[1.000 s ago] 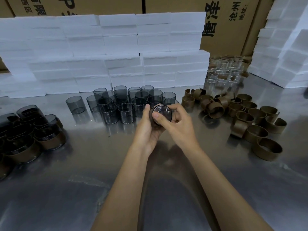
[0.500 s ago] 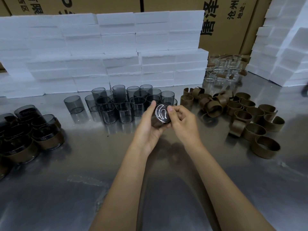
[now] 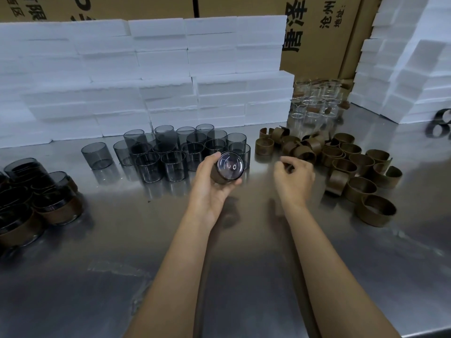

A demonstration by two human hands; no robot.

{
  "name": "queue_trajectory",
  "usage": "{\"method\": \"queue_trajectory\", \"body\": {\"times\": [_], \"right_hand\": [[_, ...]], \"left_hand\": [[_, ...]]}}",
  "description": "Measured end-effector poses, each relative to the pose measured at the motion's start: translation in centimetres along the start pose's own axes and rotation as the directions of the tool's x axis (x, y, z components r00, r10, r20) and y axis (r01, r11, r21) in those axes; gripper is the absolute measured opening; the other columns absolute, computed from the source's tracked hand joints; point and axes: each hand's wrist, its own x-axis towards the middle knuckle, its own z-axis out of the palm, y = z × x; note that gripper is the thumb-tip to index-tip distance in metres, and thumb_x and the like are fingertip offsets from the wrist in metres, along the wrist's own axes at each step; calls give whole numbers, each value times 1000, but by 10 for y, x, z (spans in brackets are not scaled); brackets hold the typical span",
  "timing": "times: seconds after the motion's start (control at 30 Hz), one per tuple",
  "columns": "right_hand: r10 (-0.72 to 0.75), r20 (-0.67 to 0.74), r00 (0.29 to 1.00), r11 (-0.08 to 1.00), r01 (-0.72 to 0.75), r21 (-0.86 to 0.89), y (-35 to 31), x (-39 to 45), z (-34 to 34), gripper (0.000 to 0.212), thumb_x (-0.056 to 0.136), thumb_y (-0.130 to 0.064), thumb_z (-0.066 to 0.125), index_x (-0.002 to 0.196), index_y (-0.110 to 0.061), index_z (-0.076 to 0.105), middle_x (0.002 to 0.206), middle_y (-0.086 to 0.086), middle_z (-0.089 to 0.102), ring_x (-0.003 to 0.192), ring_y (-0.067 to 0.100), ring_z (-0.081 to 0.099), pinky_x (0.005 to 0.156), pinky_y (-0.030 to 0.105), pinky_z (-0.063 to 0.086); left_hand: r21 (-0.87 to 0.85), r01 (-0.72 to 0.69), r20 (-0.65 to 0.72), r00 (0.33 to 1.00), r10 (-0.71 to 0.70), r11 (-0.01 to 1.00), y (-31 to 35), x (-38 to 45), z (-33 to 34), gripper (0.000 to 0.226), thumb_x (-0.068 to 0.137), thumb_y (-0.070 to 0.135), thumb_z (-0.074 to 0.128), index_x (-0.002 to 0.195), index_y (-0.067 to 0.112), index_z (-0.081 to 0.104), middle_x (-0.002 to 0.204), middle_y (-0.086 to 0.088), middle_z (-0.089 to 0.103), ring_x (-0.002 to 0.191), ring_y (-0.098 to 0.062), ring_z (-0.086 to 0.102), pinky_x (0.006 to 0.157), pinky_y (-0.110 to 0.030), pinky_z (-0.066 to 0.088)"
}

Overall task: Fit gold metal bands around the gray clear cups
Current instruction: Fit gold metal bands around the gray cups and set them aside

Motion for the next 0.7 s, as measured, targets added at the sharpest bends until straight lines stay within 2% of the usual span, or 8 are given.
{"method": "queue_trajectory", "body": {"times": [0.1, 0.2, 0.33, 0.4, 0.47, 0.6, 0.67, 0.7], "right_hand": [[23, 49, 999, 980, -13, -199, 10, 13, -4, 41, 99, -31, 55, 138, -22, 62, 157, 6, 37, 145, 26, 29, 115, 43, 29], [24, 159, 987, 942, 31, -335, 11, 20, 1, 53, 100, -32, 50, 152, -22, 47, 167, 6, 24, 154, 27, 16, 123, 46, 15], [35, 195, 980, 934, 38, -356, 12, 25, 1, 59, 102, -31, 47, 158, -17, 35, 167, 0, 27, 154, 23, 16, 123, 46, 12], [40, 152, 988, 969, 0, -248, 11, 24, 0, 54, 102, -27, 49, 155, -18, 41, 163, 1, 36, 151, 23, 27, 122, 44, 17], [83, 95, 992, 996, -85, 17, 6, 22, -2, 45, 100, -22, 52, 145, -18, 55, 149, 3, 53, 135, 20, 48, 118, 40, 34], [186, 95, 978, 910, -208, 360, -6, 13, -7, 20, 96, -17, 62, 105, -24, 79, 94, -17, 70, 96, 5, 62, 77, 14, 46], [250, 164, 954, 855, -297, 426, -10, 9, -8, 9, 90, -20, 72, 86, -23, 80, 88, -8, 75, 89, 11, 67, 75, 20, 51], [264, 220, 939, 827, -338, 450, -11, 6, -8, 7, 87, -18, 74, 90, -19, 80, 94, 1, 78, 88, 15, 69, 77, 23, 54]], "left_hand": [[-28, 28, -9, 1000, -29, 999, 0, 1, -1, 16, 93, 21, 70, 104, 10, 65, 107, -16, 70, 116, -42, 67, 63, -35, 61], [-42, 42, -17, 999, -43, 998, -1, 2, -3, 16, 93, 21, 70, 103, 9, 65, 111, -18, 69, 123, -43, 63, 65, -37, 62], [-29, -1, -32, 999, 1, 1000, -2, 4, -6, 32, 96, 22, 68, 125, 11, 61, 133, -19, 63, 123, -35, 64, 71, -38, 63], [-21, -27, -52, 998, 26, 999, -3, 5, -6, 37, 98, 22, 66, 133, 12, 58, 141, -18, 60, 125, -33, 63, 69, -37, 63], [-31, -28, -59, 998, 26, 999, -2, 5, -5, 38, 98, 22, 66, 134, 11, 58, 142, -18, 59, 122, -31, 65, 67, -35, 62], [-62, 6, -47, 999, -9, 998, 1, 5, -6, 30, 98, 22, 66, 125, 12, 59, 142, -21, 59, 116, -29, 67, 67, -36, 62], [-65, 15, -47, 999, -18, 998, 1, 5, -7, 31, 97, 21, 67, 125, 11, 59, 141, -22, 60, 119, -31, 66, 68, -37, 62], [-60, 14, -45, 999, -17, 998, 1, 5, -7, 30, 97, 20, 67, 124, 11, 59, 139, -22, 61, 117, -31, 66, 68, -37, 62]]}}
